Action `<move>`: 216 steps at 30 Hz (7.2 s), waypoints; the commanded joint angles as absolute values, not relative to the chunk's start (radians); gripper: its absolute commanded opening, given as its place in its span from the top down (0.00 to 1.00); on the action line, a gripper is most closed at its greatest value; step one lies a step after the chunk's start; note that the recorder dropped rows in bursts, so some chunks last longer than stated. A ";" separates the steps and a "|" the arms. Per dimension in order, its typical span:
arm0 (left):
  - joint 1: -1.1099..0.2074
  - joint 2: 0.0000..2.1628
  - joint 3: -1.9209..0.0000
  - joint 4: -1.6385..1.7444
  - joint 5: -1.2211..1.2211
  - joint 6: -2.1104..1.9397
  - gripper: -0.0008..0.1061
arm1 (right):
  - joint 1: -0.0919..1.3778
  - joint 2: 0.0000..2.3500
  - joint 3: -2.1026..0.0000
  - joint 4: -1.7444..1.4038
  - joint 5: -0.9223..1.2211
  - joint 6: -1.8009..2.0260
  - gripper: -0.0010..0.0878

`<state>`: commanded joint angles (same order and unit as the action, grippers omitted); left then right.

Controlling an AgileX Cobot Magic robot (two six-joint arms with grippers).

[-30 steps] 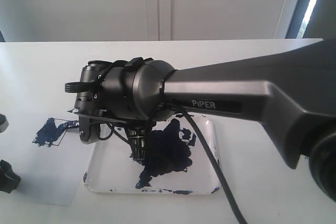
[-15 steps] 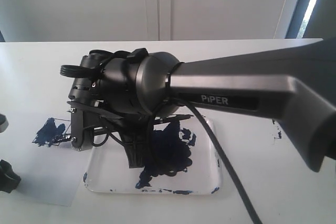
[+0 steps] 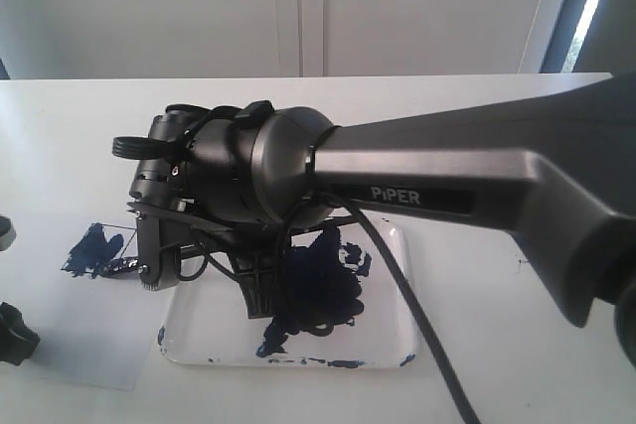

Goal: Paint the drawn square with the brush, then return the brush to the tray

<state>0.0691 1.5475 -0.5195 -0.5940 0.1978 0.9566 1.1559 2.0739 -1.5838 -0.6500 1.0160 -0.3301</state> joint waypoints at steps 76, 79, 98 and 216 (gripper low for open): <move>0.069 1.547 -0.519 -0.594 0.196 0.957 0.46 | 1.167 2.106 -1.584 -0.683 1.021 -0.398 0.99; 0.069 1.547 -0.519 -0.594 0.196 0.957 0.46 | 1.167 2.086 -1.584 -0.702 0.978 -0.345 0.99; 0.069 1.547 -0.519 -0.485 0.272 0.957 0.46 | 1.161 2.036 -1.584 -0.922 0.988 -0.145 0.99; 0.107 1.547 -0.519 -0.199 0.256 1.433 0.46 | 1.136 2.074 -1.582 -0.606 1.142 -0.293 0.99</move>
